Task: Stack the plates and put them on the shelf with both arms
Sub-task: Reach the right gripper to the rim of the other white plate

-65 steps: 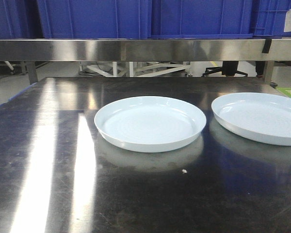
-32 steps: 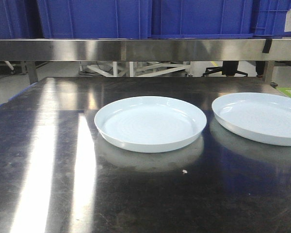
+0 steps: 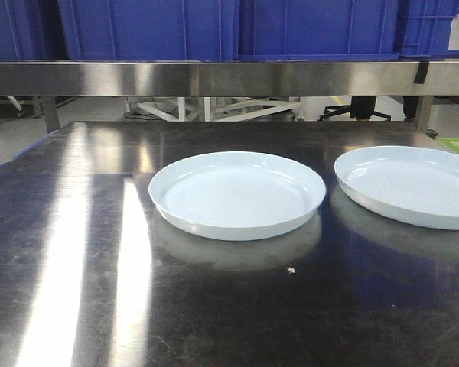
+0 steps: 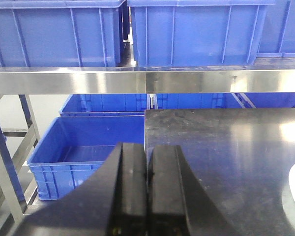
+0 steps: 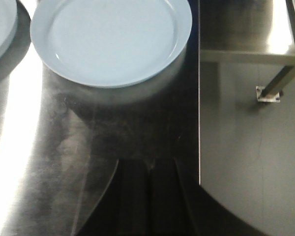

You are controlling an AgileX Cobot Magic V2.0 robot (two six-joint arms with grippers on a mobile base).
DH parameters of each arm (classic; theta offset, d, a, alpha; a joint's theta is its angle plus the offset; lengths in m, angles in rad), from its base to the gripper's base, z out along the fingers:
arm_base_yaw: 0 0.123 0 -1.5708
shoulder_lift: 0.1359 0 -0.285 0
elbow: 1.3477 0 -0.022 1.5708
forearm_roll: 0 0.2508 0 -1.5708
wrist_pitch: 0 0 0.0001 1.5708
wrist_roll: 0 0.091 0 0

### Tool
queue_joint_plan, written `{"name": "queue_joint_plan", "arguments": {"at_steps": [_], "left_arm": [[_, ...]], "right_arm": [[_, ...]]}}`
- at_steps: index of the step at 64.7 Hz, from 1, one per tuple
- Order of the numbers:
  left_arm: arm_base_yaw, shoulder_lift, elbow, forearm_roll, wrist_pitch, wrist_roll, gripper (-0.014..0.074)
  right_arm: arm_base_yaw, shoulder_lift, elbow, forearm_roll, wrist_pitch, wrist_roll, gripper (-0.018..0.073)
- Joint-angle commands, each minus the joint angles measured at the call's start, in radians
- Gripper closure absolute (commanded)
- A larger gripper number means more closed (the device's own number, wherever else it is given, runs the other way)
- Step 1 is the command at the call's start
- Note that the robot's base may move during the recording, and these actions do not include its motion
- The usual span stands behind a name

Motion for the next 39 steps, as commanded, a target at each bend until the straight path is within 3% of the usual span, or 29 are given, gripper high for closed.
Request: {"name": "queue_joint_plan", "arguments": {"at_steps": [1, 23, 39], "left_arm": [[0.000, 0.008, -0.032, -0.010, -0.082, -0.003, 0.0514], [0.000, 0.008, -0.032, -0.010, -0.084, -0.003, 0.0514], [0.000, 0.008, -0.032, -0.010, -0.084, -0.003, 0.0514]], "right_arm": [[-0.002, 0.108, -0.092, -0.002, -0.018, -0.011, 0.0510], [-0.006, 0.522, -0.409, 0.065, 0.070, -0.011, 0.0510], [-0.089, 0.794, -0.655, 0.076, 0.141, -0.019, 0.0510]]}}
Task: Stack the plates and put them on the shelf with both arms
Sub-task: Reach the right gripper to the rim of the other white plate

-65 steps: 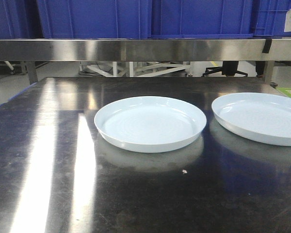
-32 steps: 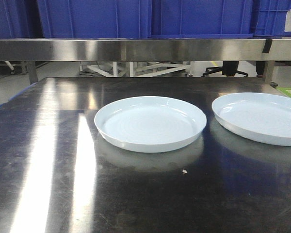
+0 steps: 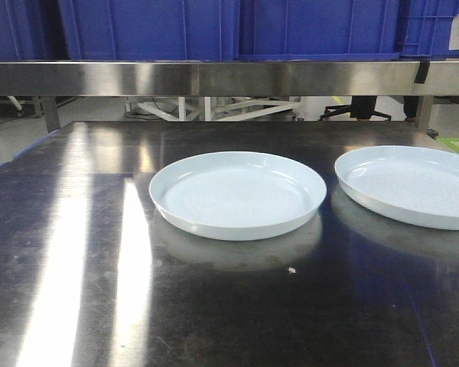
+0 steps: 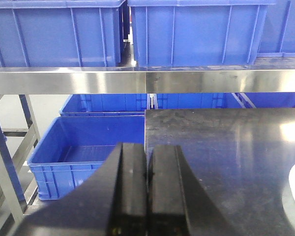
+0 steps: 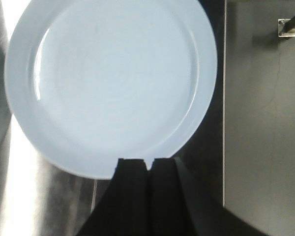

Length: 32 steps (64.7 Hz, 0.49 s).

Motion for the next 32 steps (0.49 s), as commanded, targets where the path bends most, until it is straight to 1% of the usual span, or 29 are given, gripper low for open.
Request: {"name": "queue_joint_plan", "arguments": {"at_steps": [1, 7, 13, 25, 32], "left_arm": [[0.000, 0.008, -0.032, -0.010, -0.084, -0.003, 0.0514], [0.000, 0.008, -0.032, -0.010, -0.084, -0.003, 0.0514], [0.000, 0.008, -0.032, -0.010, -0.084, -0.003, 0.0514], [0.000, 0.008, -0.032, -0.010, -0.084, -0.003, 0.0514], [0.000, 0.008, -0.032, -0.010, -0.084, -0.003, 0.0514]], "right_arm": [[-0.034, 0.059, -0.104, -0.001, 0.000, -0.015, 0.0510], [-0.074, 0.140, -0.165, 0.000, 0.029, -0.015, 0.0510], [-0.101, 0.196, -0.203, 0.000, 0.032, -0.015, 0.0485], [-0.141, 0.274, -0.238, 0.001, 0.038, -0.015, 0.0365], [-0.144, 0.312, -0.258, 0.001, 0.038, -0.026, 0.0279]]}}
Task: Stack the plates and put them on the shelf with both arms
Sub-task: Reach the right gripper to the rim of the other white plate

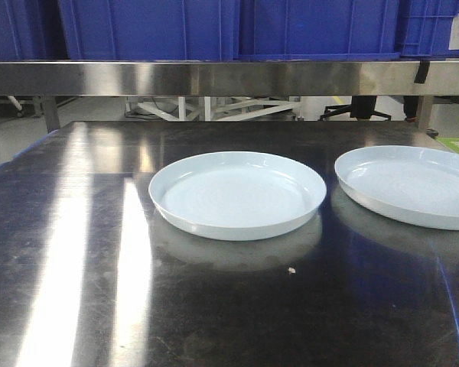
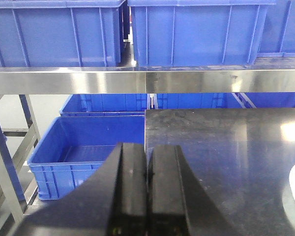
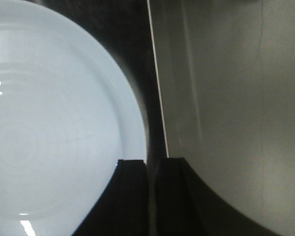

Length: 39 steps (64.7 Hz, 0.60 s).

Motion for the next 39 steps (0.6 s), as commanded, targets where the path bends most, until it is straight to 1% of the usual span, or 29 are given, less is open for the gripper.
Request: {"name": "queue_joint_plan", "arguments": {"at_steps": [1, 9, 14, 39], "left_arm": [[0.000, 0.008, -0.032, -0.010, -0.084, -0.003, 0.0514], [0.000, 0.008, -0.032, -0.010, -0.084, -0.003, 0.0514], [0.000, 0.008, -0.032, -0.010, -0.084, -0.003, 0.0514], [0.000, 0.008, -0.032, -0.010, -0.084, -0.003, 0.0514]], "right_arm": [[-0.008, -0.015, -0.049, 0.001, -0.016, -0.019, 0.0276], [-0.008, 0.018, -0.080, 0.007, -0.015, -0.019, 0.0228], [-0.008, 0.036, -0.097, 0.013, -0.014, -0.019, 0.0213], [-0.005, 0.084, -0.103, 0.034, -0.058, -0.048, 0.0214]]}}
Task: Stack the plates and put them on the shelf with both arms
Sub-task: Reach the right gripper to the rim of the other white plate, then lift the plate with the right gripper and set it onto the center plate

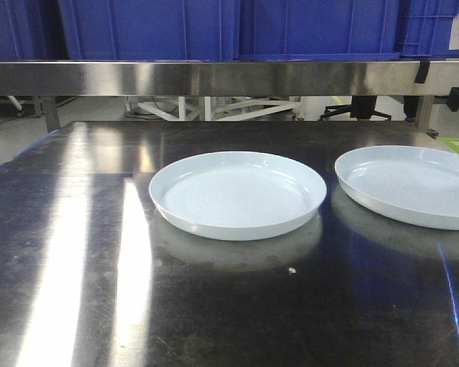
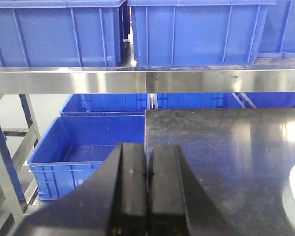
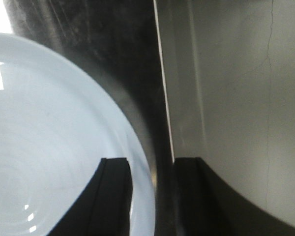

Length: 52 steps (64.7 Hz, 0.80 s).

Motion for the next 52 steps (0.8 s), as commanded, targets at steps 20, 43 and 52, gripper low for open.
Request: {"name": "queue_joint_plan", "arguments": {"at_steps": [20, 43, 52], "left_arm": [[0.000, 0.008, -0.032, -0.009, -0.086, -0.003, 0.0514], [0.000, 0.008, -0.032, -0.009, -0.086, -0.003, 0.0514], [0.000, 0.008, -0.032, -0.009, -0.086, -0.003, 0.0514]], "right_arm": [[0.025, -0.003, -0.034, 0.012, -0.041, -0.021, 0.0218], [0.016, -0.008, -0.034, 0.012, -0.034, -0.021, 0.0502], [-0.008, -0.040, -0.034, 0.022, -0.035, -0.021, 0.0503]]}}
